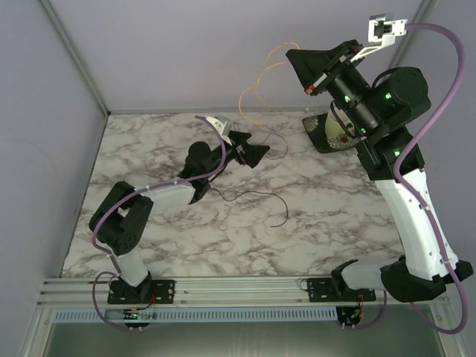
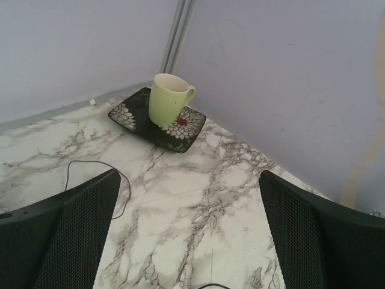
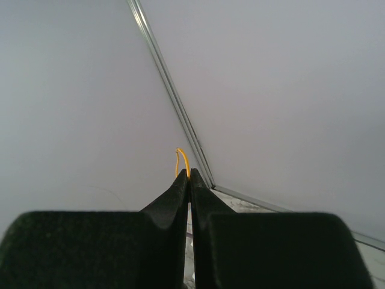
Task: Zip-tie the wires
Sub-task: Straighten the cable at the center of the board.
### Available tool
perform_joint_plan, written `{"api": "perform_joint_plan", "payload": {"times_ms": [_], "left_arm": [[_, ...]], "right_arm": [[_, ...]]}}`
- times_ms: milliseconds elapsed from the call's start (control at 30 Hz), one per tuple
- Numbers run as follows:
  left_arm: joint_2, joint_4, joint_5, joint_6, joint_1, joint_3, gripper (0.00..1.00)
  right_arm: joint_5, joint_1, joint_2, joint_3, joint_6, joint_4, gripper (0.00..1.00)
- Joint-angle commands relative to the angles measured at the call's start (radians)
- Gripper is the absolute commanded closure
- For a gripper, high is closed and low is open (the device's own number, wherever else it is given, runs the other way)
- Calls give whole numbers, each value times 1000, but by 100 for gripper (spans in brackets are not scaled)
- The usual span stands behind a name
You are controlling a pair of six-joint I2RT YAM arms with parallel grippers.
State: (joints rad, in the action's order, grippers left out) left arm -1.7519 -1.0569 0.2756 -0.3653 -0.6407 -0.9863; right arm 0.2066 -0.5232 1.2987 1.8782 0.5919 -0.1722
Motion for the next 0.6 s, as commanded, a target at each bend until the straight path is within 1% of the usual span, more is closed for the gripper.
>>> {"api": "perform_joint_plan", "payload": {"times_ms": [0,133,267,467,567], "left_arm": [[-42,-109,38,-33,0,-36,0],[-72,-225,83,-125,-1,-19,0],[-82,-244,123,-159,-1,-27,0],[-92,-326,166,-242,-5,-21,0],[-101,-326,180,-248,-16,-24,0]], "right_arm": [[24,8,-1,-4,10,36,100],[22,8,-8,-11,13,37,100],[22,8,-9,-18,19,41,100],[30,7,-6,-36,27,56,100],[48,8,0,-46,42,75,100]]}}
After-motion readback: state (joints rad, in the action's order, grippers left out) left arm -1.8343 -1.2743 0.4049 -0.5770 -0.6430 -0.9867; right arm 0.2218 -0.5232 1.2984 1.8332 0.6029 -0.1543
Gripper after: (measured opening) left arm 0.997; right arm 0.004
